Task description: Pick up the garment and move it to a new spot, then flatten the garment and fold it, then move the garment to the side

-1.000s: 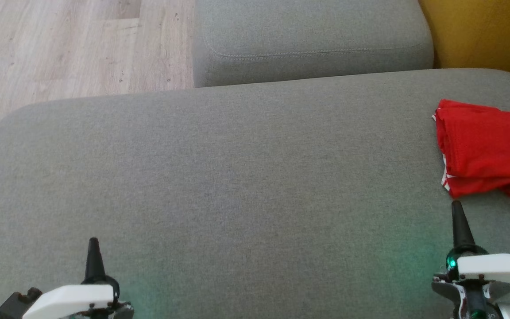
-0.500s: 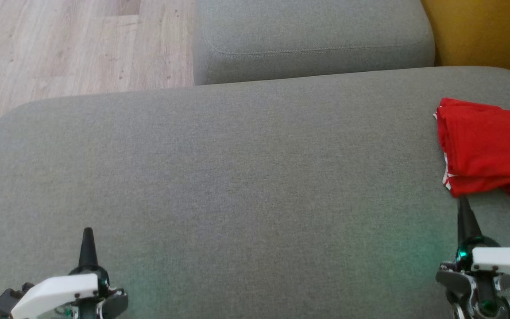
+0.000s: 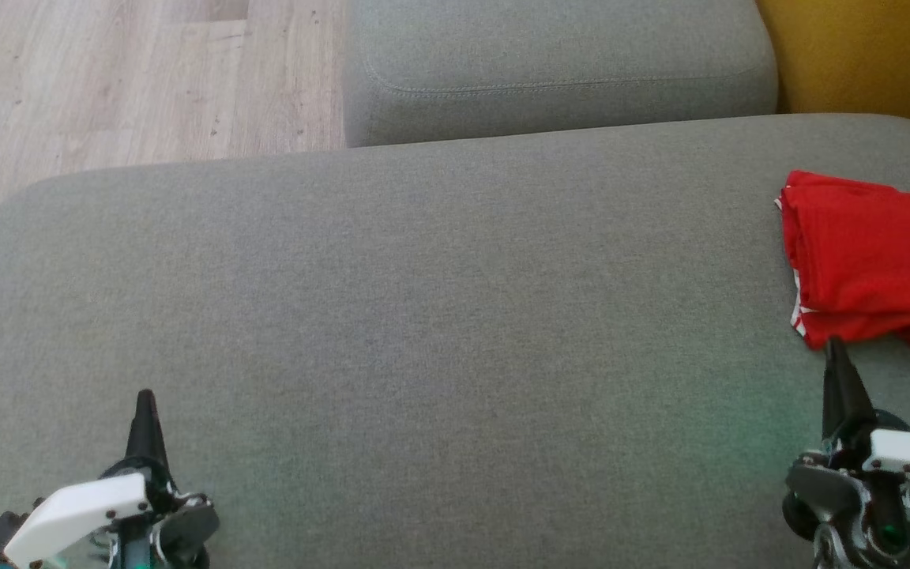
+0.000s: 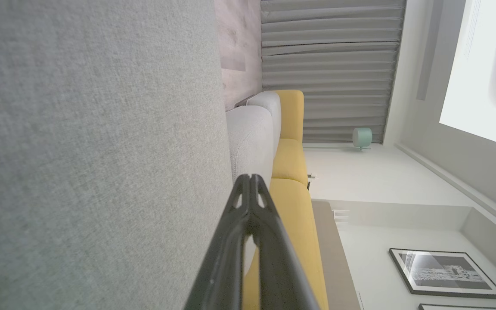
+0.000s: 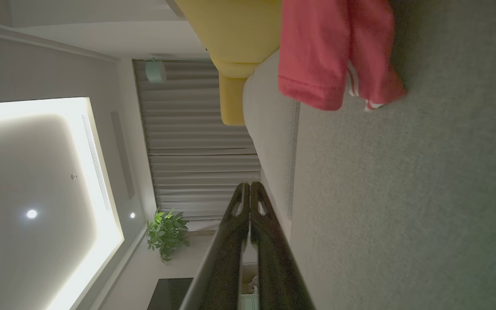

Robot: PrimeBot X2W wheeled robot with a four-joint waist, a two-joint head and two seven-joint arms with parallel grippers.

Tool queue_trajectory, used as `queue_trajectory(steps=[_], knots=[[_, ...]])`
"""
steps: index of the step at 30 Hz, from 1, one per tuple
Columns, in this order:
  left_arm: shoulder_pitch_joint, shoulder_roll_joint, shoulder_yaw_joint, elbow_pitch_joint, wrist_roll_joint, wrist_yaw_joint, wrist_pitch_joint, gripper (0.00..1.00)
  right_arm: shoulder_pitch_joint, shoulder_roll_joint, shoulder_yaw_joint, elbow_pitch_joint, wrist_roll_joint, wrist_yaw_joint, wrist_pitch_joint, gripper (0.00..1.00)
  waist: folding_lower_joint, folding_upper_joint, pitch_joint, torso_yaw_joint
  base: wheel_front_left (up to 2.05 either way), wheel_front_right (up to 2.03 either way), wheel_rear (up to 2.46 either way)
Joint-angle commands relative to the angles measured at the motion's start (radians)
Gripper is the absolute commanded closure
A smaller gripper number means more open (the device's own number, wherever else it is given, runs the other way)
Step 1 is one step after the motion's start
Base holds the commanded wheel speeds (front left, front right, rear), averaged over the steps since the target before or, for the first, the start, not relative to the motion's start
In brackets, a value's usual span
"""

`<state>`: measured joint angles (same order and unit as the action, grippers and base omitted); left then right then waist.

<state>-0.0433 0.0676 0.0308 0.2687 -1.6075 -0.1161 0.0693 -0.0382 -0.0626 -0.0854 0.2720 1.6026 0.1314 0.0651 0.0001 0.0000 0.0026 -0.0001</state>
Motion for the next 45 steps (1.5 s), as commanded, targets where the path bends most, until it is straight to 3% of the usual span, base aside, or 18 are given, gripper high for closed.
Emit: queue_trajectory(steps=[1, 45], knots=[[-0.061, 0.012, 0.042, -0.026, -0.036, -0.015, 0.011, 1.00, -0.066, -0.017, 0.012, -0.030, 0.040, -0.001, 0.015, 1.00, -0.0001, 0.0000, 0.001, 0.000, 0.00, 0.00, 0.00], [-0.063, 0.000, 0.059, -0.025, -0.021, -0.015, 0.025, 1.00, -0.068, -0.005, -0.005, -0.029, 0.026, -0.001, 0.029, 1.00, -0.0001, 0.0000, 0.001, 0.000, 0.00, 0.00, 0.00]])
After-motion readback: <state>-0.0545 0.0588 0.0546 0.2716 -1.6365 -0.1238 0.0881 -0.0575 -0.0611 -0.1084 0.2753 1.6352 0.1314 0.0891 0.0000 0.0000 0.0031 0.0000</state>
